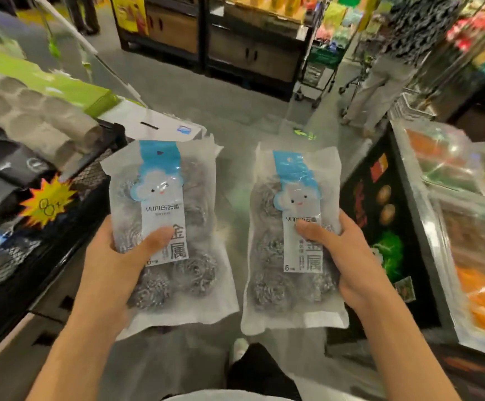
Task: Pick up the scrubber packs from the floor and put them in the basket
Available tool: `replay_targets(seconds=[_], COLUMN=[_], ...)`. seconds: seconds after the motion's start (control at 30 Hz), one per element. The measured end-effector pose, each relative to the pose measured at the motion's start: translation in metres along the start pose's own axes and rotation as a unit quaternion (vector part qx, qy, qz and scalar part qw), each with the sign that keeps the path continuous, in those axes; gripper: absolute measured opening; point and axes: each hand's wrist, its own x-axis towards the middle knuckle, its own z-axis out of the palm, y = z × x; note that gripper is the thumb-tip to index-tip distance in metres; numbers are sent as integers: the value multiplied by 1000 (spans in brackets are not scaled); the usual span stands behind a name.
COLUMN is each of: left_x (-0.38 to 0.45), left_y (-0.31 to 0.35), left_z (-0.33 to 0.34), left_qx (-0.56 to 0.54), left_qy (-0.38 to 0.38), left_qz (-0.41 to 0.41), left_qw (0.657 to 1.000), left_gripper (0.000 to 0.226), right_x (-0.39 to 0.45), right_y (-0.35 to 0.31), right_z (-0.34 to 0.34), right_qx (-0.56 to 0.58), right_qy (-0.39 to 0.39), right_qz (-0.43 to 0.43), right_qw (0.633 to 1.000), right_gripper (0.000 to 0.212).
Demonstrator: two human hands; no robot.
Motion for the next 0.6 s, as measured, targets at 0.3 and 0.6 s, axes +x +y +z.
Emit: replay_targets(seconds=[0.3, 0.6], left_x=[135, 200], left_y=[-9, -30], left_z=[14, 17], left_qx=[-23, -39], left_qy=[232, 455], left_qz=[-4, -24], left_qw=[972, 889], left_gripper=[49, 58], right_x=[253, 404], right_y=[-11, -1], right_z=[107, 235], right_qx=[-77, -149], right_qy=[-211, -434], right_qz=[57, 63], right_qw=[973, 886], right_gripper=[53, 51])
